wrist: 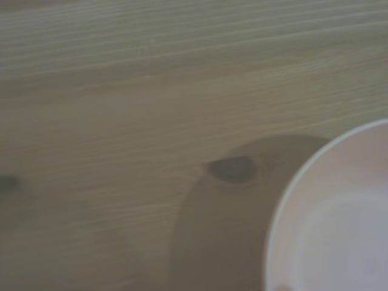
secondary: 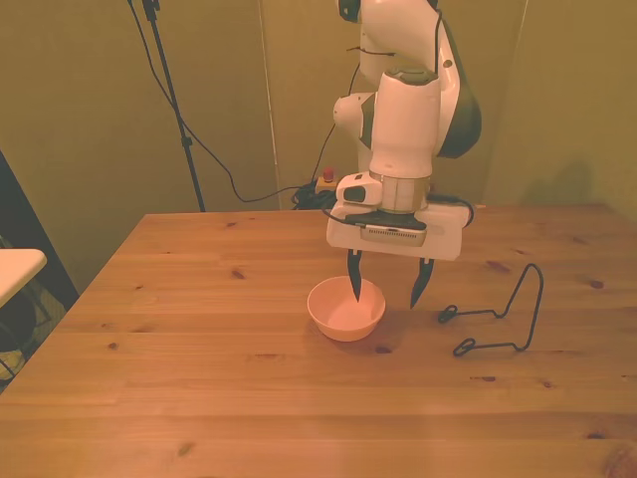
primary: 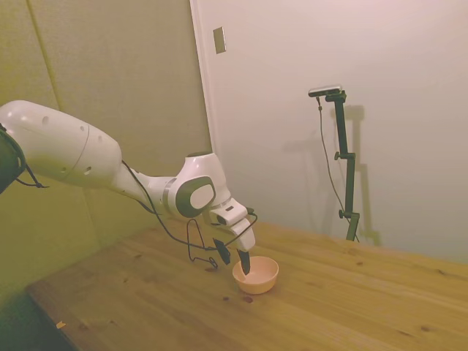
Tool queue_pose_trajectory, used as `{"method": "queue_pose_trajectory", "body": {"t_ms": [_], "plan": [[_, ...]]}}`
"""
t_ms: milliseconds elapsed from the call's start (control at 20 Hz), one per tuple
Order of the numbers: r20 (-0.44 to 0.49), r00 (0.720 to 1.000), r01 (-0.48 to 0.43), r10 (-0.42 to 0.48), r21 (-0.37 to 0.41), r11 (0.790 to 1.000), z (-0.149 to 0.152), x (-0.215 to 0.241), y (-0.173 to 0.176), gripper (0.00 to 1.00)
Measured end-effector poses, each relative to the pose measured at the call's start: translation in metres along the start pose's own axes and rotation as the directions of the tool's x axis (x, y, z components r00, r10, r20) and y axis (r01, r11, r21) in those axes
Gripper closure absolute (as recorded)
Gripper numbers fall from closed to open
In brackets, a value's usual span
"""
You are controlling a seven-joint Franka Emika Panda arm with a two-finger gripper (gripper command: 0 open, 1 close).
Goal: Load the bowl
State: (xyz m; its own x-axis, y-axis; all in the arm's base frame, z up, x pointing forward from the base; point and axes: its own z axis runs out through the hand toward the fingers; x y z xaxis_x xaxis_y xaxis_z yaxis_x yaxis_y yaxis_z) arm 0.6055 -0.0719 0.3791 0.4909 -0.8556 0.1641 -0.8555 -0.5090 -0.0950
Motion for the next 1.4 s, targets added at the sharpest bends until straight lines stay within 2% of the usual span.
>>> {"method": "queue_pose_trajectory", "body": {"t_ms": [800,1400], "plan": [[0.011,1.0,-0.008,0.008,-0.023,1.0,0.021,0.005,-0.003,1.0],[0.012,1.0,-0.021,0.021,0.001,1.0,0.017,0.01,-0.012,1.0]]}}
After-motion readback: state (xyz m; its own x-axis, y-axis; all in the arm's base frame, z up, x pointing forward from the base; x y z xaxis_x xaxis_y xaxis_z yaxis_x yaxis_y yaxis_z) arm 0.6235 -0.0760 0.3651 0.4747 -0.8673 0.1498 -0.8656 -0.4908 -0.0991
